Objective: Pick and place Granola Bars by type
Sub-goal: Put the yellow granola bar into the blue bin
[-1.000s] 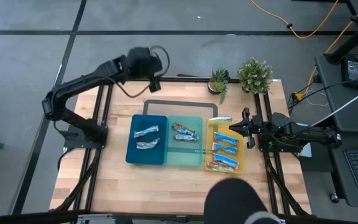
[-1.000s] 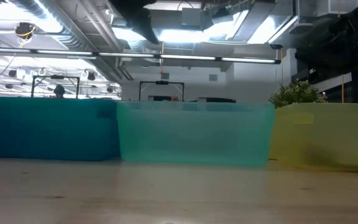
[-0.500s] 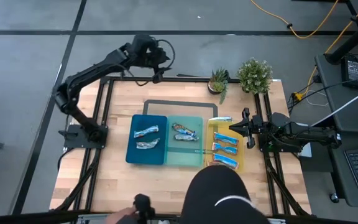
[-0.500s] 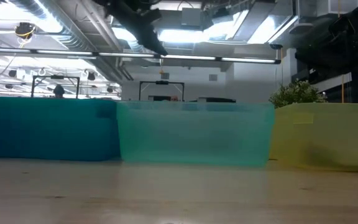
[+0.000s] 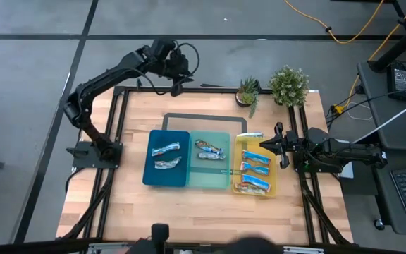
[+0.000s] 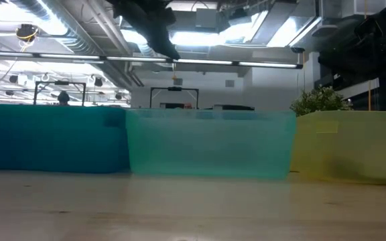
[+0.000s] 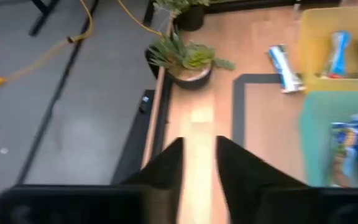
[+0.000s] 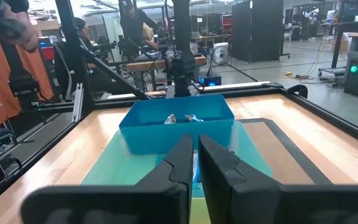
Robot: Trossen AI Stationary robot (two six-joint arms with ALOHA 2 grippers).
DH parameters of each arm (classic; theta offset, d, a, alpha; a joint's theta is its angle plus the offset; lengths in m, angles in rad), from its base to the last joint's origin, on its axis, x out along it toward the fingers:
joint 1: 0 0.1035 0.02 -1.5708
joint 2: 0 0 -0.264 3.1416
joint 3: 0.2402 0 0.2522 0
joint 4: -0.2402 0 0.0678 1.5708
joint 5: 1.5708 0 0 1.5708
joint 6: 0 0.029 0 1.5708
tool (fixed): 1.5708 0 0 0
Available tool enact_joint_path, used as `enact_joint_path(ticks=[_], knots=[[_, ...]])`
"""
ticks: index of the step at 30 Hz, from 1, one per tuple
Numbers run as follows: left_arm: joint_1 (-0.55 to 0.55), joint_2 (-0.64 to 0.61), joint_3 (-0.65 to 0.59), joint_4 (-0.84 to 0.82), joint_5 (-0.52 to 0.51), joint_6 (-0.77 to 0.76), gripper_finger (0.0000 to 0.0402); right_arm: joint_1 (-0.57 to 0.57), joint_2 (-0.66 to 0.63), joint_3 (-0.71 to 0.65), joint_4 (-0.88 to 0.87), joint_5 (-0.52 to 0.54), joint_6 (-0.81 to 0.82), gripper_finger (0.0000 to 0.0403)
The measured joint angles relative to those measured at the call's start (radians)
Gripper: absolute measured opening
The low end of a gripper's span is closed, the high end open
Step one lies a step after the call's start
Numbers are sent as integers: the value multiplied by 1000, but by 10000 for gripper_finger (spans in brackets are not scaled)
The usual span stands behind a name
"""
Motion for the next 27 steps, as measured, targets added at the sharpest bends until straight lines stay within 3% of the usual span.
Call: enact_joint_path(ticks=[4, 8, 12, 20, 27], knots=[[-29, -47, 0, -55, 39, -81, 13, 0, 0, 0, 0, 0, 0, 29], [-103, -127, 0, -100, 47, -167, 5, 0, 0, 0, 0, 0, 0, 29], [-162, -229, 0, -109, 12, -350, 1, 0, 0, 0, 1, 47, 0, 29], [-343, -458, -72, -64, -303, -597, 1, 0, 0, 0, -3, 62, 66, 29], [-645, -580, -162, -64, -618, -724, 1, 0, 5, 1, 23, 67, 269, 29]])
